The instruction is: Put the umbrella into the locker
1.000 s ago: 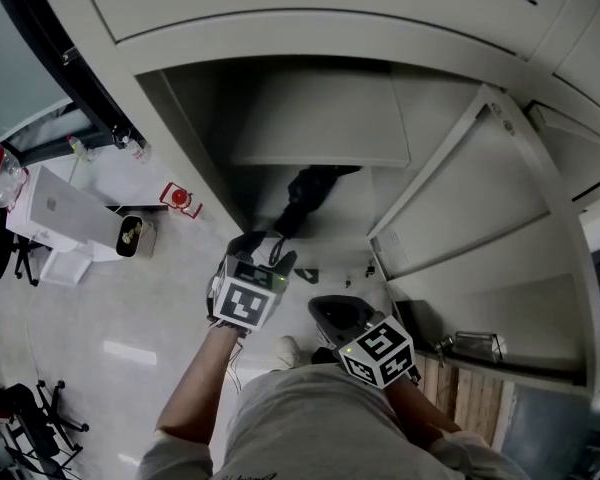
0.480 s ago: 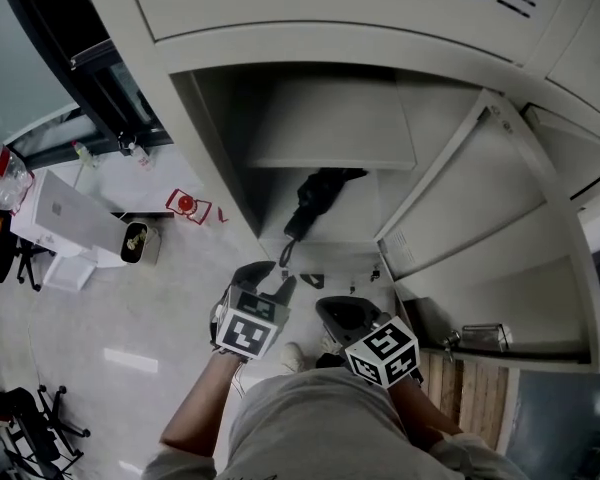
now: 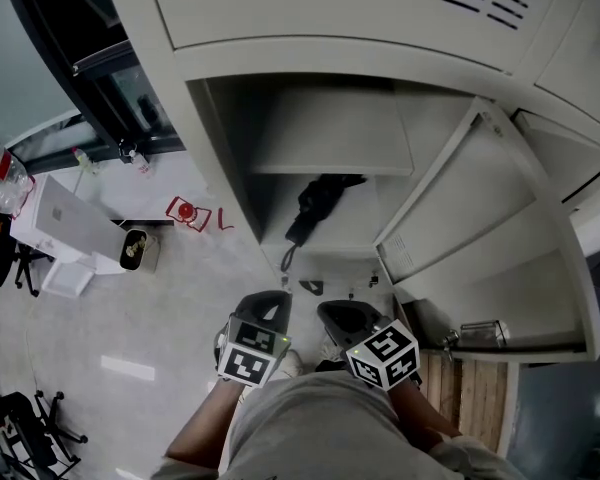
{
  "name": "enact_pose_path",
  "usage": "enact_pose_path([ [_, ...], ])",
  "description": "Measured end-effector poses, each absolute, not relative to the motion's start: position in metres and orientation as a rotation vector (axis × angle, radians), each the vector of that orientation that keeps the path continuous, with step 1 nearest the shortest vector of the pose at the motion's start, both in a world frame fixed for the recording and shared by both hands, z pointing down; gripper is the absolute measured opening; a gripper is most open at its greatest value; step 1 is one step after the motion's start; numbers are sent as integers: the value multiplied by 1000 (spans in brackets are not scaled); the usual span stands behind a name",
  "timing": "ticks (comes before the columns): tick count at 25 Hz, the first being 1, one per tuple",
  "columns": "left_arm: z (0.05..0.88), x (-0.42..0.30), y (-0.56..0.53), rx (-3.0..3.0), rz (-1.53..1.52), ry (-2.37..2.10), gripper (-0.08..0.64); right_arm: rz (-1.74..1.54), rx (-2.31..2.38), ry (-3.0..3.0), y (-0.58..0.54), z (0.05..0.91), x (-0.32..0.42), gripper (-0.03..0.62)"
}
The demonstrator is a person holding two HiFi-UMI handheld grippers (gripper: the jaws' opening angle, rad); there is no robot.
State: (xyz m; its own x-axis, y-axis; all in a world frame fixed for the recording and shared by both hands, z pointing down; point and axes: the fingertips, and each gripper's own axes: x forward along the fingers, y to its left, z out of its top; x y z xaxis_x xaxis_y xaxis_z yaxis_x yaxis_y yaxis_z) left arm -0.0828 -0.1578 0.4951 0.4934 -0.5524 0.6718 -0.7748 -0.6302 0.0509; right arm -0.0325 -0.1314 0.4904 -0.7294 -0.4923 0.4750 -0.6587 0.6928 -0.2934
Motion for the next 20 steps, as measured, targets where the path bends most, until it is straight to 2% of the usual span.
enact_pose_path([
  [20,488,-92,-143,2300,761,-1192,15,595,887,-2527,-136,489,-28,29],
])
